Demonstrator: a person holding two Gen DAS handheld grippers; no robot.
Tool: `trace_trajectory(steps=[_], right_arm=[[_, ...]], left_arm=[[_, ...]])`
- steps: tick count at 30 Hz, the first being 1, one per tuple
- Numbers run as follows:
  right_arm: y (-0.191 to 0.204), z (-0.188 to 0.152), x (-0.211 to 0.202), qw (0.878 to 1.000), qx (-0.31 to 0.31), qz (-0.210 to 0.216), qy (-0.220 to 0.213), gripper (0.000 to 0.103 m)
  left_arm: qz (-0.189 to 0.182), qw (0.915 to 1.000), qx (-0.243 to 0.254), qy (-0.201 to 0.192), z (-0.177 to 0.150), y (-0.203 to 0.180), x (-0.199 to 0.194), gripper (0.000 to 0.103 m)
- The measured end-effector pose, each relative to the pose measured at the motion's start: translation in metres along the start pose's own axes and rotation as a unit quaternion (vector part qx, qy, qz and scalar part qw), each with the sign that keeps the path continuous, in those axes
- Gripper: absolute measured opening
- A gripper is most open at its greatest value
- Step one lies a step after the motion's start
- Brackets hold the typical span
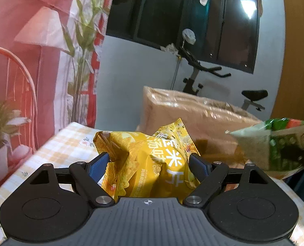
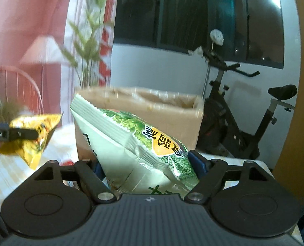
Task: Organize snacks
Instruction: 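Lift both bags and drop them into the cardboard box, opening both tools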
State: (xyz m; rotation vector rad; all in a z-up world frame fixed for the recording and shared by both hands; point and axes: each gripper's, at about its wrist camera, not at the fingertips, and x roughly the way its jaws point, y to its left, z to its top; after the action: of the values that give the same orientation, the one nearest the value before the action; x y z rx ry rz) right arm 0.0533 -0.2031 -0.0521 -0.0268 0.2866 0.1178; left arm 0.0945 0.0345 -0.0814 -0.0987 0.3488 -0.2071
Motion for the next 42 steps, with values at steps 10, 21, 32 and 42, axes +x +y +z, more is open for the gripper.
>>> trace_trajectory(steps=[10, 21, 32, 42], right_arm=[[-0.008, 0.051, -0.012, 0.997, 0.017, 0.008, -0.075, 0.080], [-0.023, 0.104, 0.056, 0.994, 0.038, 0.009, -0.104, 0.080], [-0.038, 0.108, 0.155, 0.994, 0.101, 0.003, -0.042, 0.080], [-0.045, 0.094, 0.180, 0.992, 0.121, -0.015, 0.004, 0.086]], left_arm=[[-0.009, 0.9986, 0.024, -0.046, 0.046, -0.006, 0.000, 0.086], [-0.027, 0.9937, 0.083, -0.071, 0.111, -0.034, 0.048, 0.086], [0.002, 0.9899, 0.139, -0.028, 0.140, -0.060, 0.135, 0.086], [-0.006, 0.9856, 0.169, 0.000, 0.132, -0.080, 0.175, 0.091]])
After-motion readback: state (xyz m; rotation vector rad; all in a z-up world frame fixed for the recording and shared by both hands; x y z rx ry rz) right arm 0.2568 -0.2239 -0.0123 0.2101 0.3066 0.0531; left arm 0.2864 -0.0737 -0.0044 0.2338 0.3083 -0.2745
